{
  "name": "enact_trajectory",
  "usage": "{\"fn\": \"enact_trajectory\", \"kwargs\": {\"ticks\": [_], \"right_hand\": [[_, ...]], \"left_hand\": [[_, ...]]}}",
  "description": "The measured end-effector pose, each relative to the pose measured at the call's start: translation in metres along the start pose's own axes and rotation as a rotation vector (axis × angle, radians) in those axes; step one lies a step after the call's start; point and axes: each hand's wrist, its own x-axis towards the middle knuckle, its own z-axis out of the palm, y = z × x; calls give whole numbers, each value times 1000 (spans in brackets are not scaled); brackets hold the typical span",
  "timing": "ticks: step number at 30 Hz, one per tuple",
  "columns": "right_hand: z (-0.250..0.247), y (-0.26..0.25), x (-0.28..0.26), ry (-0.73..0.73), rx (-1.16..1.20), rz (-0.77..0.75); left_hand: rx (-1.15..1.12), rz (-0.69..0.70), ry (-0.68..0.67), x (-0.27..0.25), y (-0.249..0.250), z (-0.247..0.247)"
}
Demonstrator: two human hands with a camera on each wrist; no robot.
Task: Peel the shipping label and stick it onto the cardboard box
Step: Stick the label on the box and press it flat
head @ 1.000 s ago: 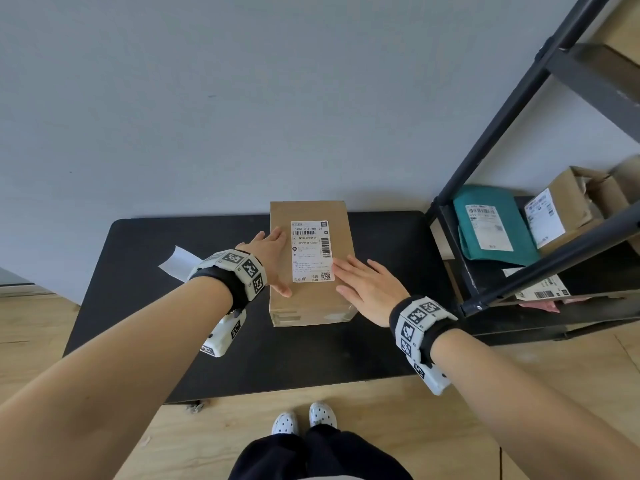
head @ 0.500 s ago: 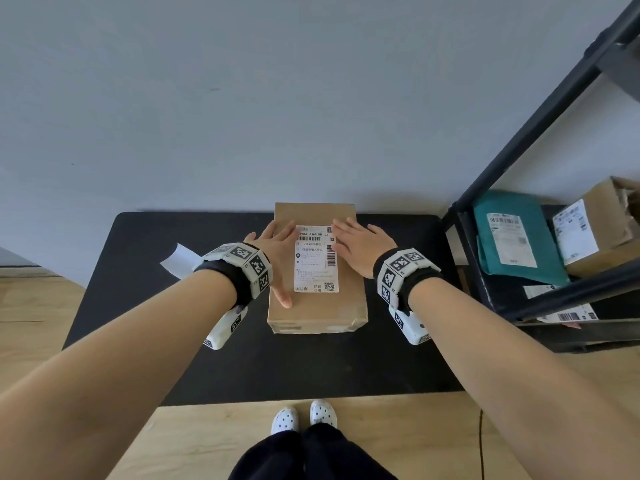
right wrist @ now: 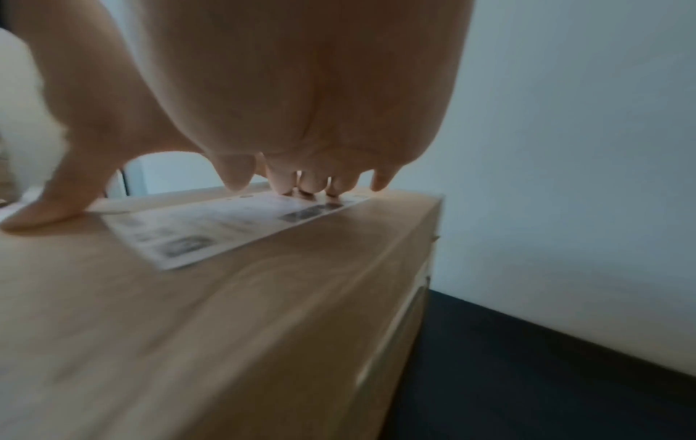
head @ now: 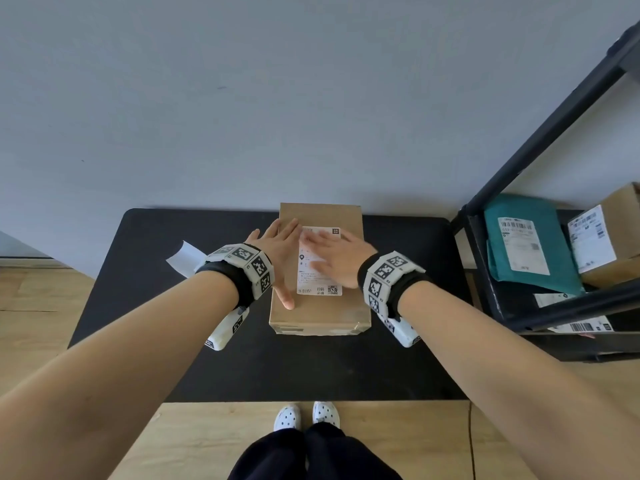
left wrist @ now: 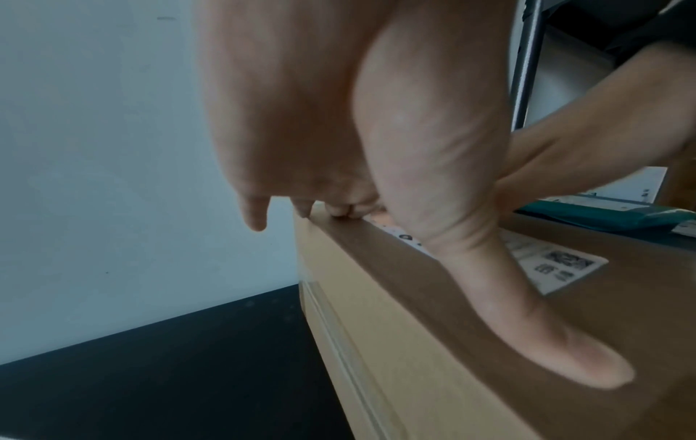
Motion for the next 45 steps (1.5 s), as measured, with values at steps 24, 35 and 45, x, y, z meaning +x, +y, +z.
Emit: {"fn": "enact_trajectory", "kwargs": {"ticks": [24,35,45], "right_hand": [[2,23,-17,34,83,224],[5,18,-27,110,166,250],[37,-7,-22,156,370,279]], "left_hand": [[-36,33,1,-30,3,22],[-142,-4,233,-36,10,29],[-389,-75,172,-6,3,50]]}}
